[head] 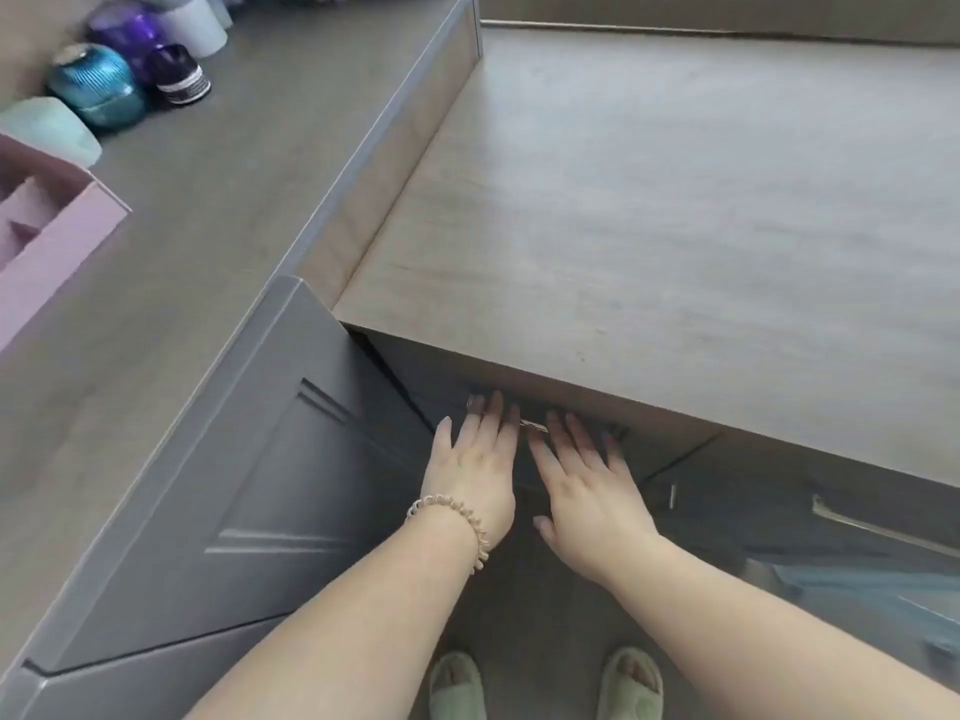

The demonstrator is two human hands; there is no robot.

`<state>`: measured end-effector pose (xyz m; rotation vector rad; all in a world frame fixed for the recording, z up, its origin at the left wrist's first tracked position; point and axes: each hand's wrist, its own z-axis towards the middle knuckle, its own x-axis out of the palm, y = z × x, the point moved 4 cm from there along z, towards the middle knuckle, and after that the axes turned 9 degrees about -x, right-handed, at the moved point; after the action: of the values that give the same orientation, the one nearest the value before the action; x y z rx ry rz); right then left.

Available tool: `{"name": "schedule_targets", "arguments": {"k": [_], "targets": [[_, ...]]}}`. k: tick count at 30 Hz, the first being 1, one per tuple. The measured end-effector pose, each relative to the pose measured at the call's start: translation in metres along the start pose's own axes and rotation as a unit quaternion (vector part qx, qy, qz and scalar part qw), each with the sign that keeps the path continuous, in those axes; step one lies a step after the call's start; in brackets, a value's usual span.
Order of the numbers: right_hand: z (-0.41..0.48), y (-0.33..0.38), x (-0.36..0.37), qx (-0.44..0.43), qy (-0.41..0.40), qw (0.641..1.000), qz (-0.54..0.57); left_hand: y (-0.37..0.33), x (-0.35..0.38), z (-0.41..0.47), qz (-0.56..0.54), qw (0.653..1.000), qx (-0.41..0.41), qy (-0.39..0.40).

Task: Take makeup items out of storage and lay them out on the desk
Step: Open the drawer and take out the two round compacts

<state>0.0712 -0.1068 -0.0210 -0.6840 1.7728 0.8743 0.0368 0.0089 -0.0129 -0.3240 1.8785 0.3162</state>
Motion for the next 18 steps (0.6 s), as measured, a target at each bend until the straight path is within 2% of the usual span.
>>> {"name": "schedule_targets", "arguments": {"k": [3, 9, 18], "targets": [[0.01, 0.001, 0.018, 0.057, -0.015, 0.998, -0.013, 0.007, 0.013, 0.016, 0.017, 0.999, 0.044, -0.017], [0.015, 0.011, 0.036, 0.099, -0.048, 0.993, -0.047, 0.018, 0.03, 0.02, 0.015, 0.994, 0.096, -0.055], [-0.026, 0.052, 0.056, 0.096, -0.025, 0.994, -0.041, 0.032, 0.054, -0.037, 0.031, 0.995, 0.095, 0.004]]}}
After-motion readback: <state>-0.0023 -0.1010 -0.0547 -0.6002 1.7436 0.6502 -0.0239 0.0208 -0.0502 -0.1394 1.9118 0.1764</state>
